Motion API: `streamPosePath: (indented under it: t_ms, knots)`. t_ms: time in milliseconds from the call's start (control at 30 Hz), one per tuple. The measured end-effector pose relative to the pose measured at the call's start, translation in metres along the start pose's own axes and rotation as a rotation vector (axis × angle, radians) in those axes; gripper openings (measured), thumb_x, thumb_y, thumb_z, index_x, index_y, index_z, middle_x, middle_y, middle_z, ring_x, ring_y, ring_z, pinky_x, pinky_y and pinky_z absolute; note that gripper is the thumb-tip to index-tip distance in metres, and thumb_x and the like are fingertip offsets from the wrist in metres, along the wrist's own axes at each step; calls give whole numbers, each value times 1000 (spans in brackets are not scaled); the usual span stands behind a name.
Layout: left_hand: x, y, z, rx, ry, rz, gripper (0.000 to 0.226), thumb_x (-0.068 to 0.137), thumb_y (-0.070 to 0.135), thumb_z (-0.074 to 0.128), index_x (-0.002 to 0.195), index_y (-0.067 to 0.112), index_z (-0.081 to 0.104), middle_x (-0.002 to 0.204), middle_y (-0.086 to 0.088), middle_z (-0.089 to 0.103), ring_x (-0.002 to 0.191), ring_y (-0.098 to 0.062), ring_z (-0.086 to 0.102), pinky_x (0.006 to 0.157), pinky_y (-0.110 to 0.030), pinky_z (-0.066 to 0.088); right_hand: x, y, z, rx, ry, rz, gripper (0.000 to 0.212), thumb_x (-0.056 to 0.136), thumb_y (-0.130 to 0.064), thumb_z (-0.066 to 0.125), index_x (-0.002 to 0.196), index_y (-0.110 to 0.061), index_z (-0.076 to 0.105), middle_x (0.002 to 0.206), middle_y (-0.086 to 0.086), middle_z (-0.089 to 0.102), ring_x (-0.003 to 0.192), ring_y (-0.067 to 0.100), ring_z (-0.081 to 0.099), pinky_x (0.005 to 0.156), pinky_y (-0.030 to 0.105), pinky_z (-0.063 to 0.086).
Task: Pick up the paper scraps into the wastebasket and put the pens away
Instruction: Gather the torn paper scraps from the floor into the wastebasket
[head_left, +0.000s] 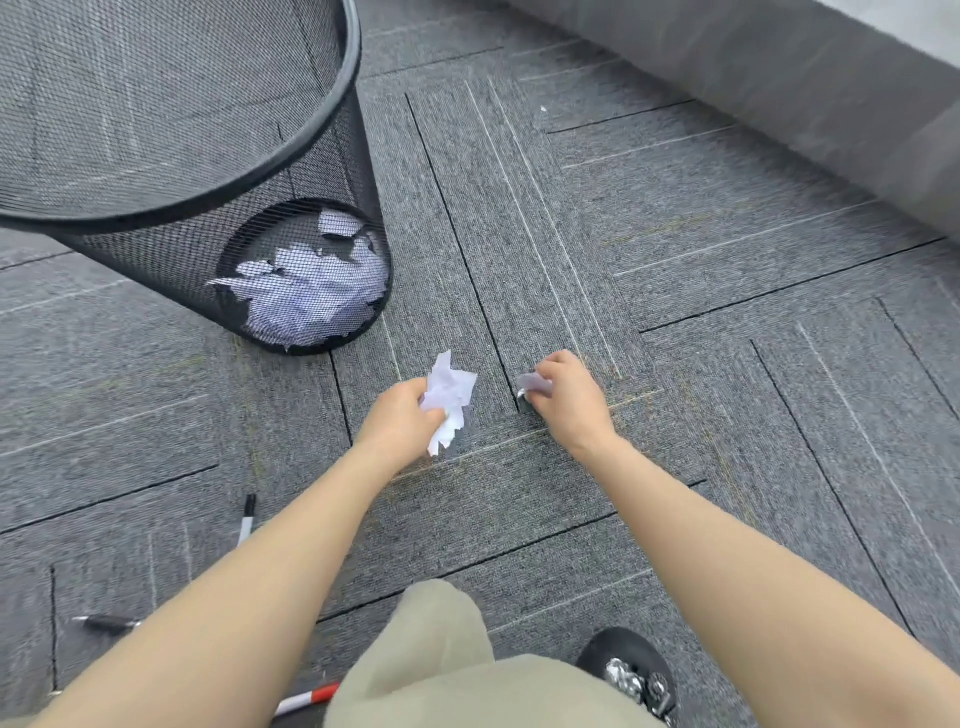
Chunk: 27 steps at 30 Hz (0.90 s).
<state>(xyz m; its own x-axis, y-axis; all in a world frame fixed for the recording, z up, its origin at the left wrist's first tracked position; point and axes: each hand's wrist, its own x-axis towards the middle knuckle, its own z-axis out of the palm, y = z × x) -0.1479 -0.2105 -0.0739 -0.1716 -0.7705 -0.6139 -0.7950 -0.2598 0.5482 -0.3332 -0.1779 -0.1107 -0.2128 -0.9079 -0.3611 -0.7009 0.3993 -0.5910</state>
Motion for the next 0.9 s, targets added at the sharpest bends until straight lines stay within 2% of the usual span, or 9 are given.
streamPosePath:
  t_ms: [200,300,433,500,567,667,767,833,900]
  knots:
    - [-20,16,-18,-96,-9,97,9,92,14,49,92,17,58,72,0,58,55,-15,49,51,-23,37,1,-3,-1,-30,7,-8,21,90,-20,57,73,-8,54,86,1,56,72,7,50,81,28,46]
    - [-29,20,-33,-124,1,155,9,92,15,50,91,20,57,78,-2,62,56,-15,54,48,-21,40,-3,0,5,-14,67,-16,14,91,-17,58,88,-5,65,98,-4,49,79,7,48,84,23,41]
    - [-36,19,-53,-140,57,191,14,90,17,50,96,12,61,88,-15,67,68,-26,60,62,-41,52,-9,-1,14,83,187,86,18,91,-19,58,101,-9,69,110,-5,40,93,7,43,86,22,34]
    - [-41,17,-60,-161,63,195,16,89,17,51,99,12,62,95,-16,69,81,-33,67,75,-50,54,-7,-2,16,97,194,154,13,90,-20,59,95,-14,70,103,-4,45,89,11,47,81,27,40]
    - [-46,16,-64,-163,68,199,16,88,18,52,99,14,63,95,-13,69,86,-35,67,78,-52,56,-4,-3,14,107,177,197,15,89,-18,60,76,-22,64,83,-5,56,74,14,53,68,29,44]
    - [-55,23,-69,-191,73,250,12,88,17,52,92,14,63,92,-13,69,77,-30,66,72,-42,55,-2,-6,10,129,123,265,25,89,-15,59,66,-23,54,63,-7,55,56,9,49,53,24,39]
    - [-64,42,-77,-283,43,333,9,90,15,54,91,23,59,87,-2,68,77,-24,66,67,-36,56,-4,-6,6,202,118,335,17,87,-15,61,71,-14,57,60,-1,54,52,14,44,54,25,35]
    - [-69,58,-89,-378,30,387,13,90,12,55,93,25,57,86,3,66,82,-25,68,64,-33,55,-9,-18,-1,406,129,413,9,85,-17,65,87,-8,62,71,3,59,58,17,51,55,28,41]
    - [-76,77,-105,-441,77,451,16,89,9,57,90,25,58,88,-2,68,84,-28,69,62,-32,56,-13,-48,-19,666,146,437,27,85,-19,66,108,-6,59,84,5,62,66,19,57,56,30,47]
